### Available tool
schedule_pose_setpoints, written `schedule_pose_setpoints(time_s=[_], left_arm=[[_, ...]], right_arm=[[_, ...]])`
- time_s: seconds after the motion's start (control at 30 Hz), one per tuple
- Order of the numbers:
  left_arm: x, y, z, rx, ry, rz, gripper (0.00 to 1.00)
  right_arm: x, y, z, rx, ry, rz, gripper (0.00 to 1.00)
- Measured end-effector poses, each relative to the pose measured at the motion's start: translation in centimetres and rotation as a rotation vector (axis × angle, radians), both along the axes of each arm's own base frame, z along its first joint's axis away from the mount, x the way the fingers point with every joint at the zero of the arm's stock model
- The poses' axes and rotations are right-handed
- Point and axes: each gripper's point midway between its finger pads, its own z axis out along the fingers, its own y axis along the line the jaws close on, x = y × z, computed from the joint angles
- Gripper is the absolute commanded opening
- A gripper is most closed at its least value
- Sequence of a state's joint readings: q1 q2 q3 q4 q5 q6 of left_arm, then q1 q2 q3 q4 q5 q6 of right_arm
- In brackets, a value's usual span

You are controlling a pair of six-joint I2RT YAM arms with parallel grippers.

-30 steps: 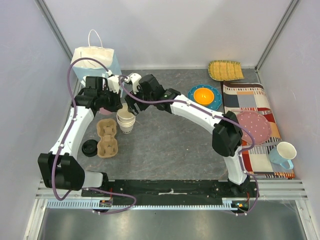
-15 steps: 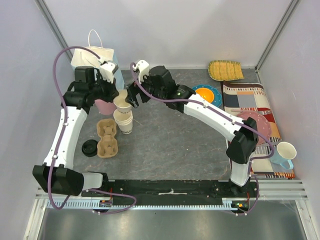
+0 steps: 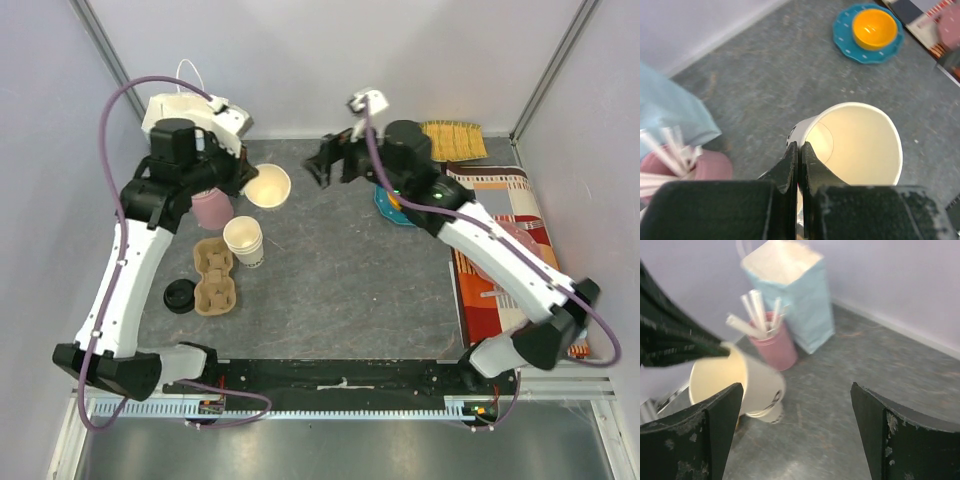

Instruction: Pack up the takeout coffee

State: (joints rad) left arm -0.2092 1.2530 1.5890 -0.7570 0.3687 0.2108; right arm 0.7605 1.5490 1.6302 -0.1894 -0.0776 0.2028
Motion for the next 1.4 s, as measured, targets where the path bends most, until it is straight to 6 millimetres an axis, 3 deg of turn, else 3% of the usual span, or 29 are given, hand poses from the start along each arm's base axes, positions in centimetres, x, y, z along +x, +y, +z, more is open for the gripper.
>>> schedule_pose_setpoints(time_s=[0.1,0.2,0.3,0.43,0.6,0.7,0.87,1.13,1.2,1.27,1.4], left_arm=[[-0.3,-3.1,-2.4,0.016,0.067,-0.086,0.02],[-0.4,-6.4,-5.9,0.048,0.154,-0.169,0.02],[-1.0,-9.6,-10.0,0.088,0.252,-0.252,0.02],[-1.9,-12.6,-14.4,0.13,0.34,-0.33,0.02],[-2.0,-14.0,-18.4,0.138,0.405,-0.369,0.02],[-1.6,-14.3,-20.4,0.138,0.416,-0.372,0.02],[-2.6,-14.5,-22.9,0.125,0.454,-0.405,0.05],[-2.5,-14.5,-25.5,0.141,0.473,-0.415,0.18],[-2.5,-14.5,-25.6,0.146,0.468,-0.419,0.16],[-2.4,-14.5,-25.7,0.15,0.457,-0.424,0.04],[-2.0,-14.5,-25.8,0.155,0.43,-0.427,0.04]], right_arm=[[0.2,-5.8,1.8,0.037,-0.028,-0.116,0.98],[-0.6,-10.4,2.5,0.05,-0.053,-0.219,0.98],[-1.3,-13.1,2.6,0.057,-0.066,-0.286,0.98],[-1.0,-15.3,0.5,0.029,-0.042,-0.358,0.98],[-0.4,-16.5,-3.6,-0.043,0.036,-0.398,0.98],[-0.2,-16.6,-4.7,-0.063,0.057,-0.4,0.98],[-0.2,-16.5,-4.9,-0.072,0.057,-0.387,0.98],[-0.3,-16.1,-5.1,-0.082,0.058,-0.364,0.98],[-0.3,-16.0,-5.1,-0.083,0.057,-0.357,0.98],[-0.4,-15.9,-5.1,-0.084,0.056,-0.351,0.98],[-0.4,-15.8,-5.1,-0.082,0.054,-0.342,0.98]])
